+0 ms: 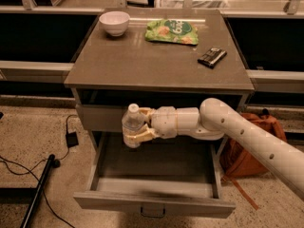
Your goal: Place blue plastic bottle into middle drawer
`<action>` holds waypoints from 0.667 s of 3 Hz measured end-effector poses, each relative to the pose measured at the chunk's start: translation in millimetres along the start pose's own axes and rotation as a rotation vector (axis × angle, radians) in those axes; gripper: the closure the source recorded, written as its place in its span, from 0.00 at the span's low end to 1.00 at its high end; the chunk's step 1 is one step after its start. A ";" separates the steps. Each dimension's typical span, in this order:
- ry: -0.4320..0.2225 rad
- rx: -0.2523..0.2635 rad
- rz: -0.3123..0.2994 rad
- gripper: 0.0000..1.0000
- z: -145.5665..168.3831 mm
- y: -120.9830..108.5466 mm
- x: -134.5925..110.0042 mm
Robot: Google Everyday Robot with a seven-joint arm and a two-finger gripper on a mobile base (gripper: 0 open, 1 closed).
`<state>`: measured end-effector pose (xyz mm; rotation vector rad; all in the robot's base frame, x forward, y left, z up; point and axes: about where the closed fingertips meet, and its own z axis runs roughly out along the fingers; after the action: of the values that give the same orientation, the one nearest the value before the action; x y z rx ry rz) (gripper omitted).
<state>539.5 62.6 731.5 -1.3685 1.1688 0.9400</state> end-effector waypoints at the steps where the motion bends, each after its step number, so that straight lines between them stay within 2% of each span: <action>1: 0.000 0.000 0.000 1.00 0.0 0.0 0.1; 2: -0.001 -0.007 0.061 1.00 13.7 12.3 65.4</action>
Offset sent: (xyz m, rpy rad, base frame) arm 0.0110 0.0094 -0.2206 0.0117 0.1993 -0.0150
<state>542.3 67.1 663.7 -1.3435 1.2132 0.9888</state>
